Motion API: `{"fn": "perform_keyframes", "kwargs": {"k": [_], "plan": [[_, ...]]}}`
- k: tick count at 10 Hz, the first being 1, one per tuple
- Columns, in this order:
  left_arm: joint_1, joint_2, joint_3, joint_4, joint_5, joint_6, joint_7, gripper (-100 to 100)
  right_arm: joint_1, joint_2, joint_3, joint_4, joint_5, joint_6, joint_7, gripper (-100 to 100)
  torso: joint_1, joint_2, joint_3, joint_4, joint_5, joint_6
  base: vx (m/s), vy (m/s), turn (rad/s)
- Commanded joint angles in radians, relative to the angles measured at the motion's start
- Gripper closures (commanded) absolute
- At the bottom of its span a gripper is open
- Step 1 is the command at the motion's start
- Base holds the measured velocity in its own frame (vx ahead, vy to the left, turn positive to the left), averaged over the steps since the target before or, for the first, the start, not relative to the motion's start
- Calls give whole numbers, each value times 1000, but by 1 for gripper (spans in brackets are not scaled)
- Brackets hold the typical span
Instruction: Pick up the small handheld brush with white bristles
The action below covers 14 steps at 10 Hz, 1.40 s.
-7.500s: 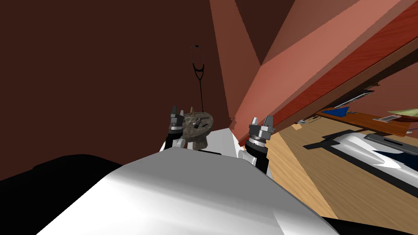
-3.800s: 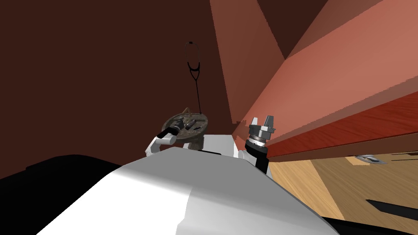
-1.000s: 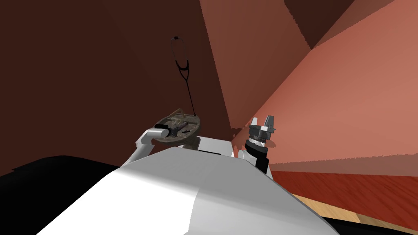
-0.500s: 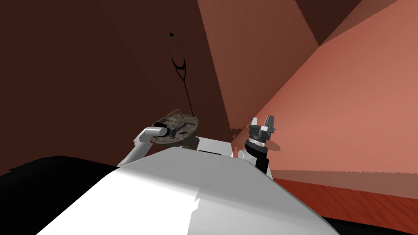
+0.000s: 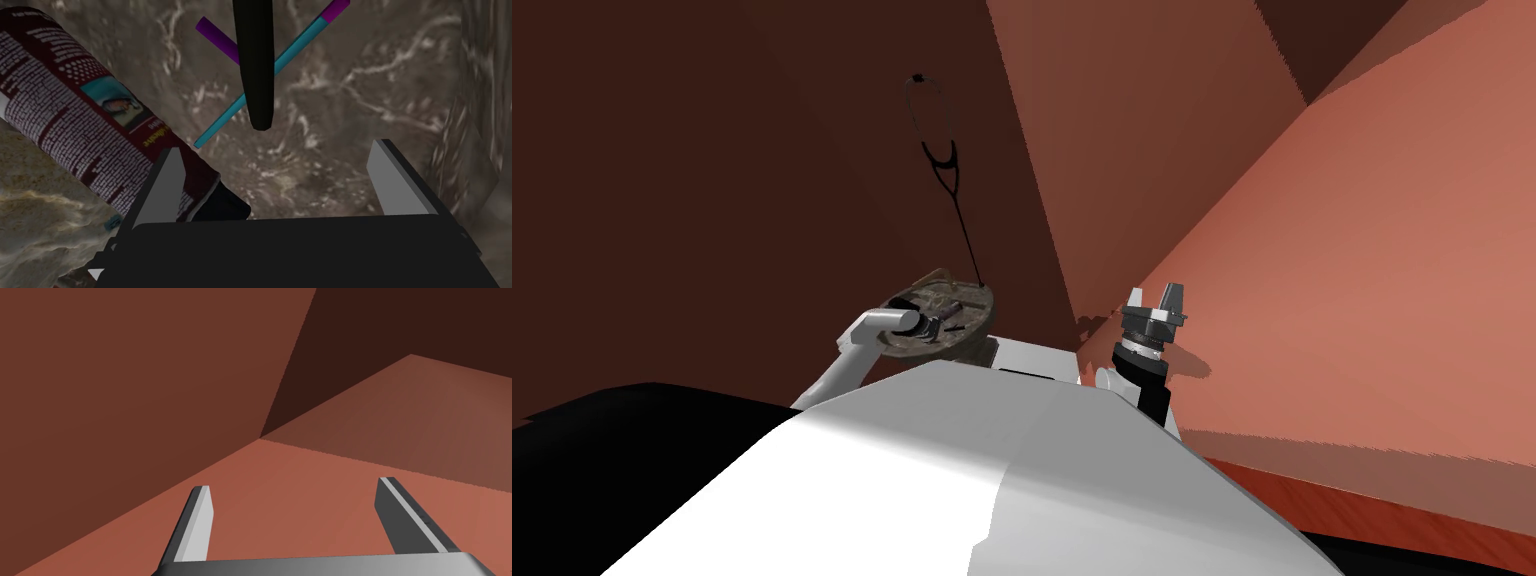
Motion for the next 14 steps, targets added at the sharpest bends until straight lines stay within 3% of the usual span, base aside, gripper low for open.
{"fn": "perform_keyframes", "kwargs": {"k": [1,6,7,8,9,12,13,14], "plan": [[-8,19,4,19,19,50,12,-100,0,0,0,0,0,0,0,0,0,0,0,0,0,0,69,-93,35],[-32,60,6,77,61,149,36,-100,0,0,0,0,0,0,0,0,-3,-3,-2,-1,1,1,114,-96,-1],[-26,54,7,66,54,135,33,-100,0,0,0,0,0,0,0,0,-3,-5,-3,-1,1,1,68,-36,-5],[-26,55,7,68,55,138,34,0,0,0,0,0,0,0,0,0,-1,-2,-2,-1,1,1,11,-7,1],[-31,42,-4,102,42,105,24,-100,0,0,0,0,0,0,0,0,1,1,0,0,2,1,13,34,-27],[-38,22,-19,154,23,56,9,-100,0,0,0,0,0,0,0,0,6,4,2,0,3,1,-1,57,-25],[-35,25,-16,138,29,71,13,-100,0,0,0,0,0,0,0,0,11,2,0,-1,5,0,-4,15,-7],[-35,24,-16,140,29,67,12,100,0,0,0,0,0,0,0,0,12,1,0,-1,6,0,0,0,0]]}}
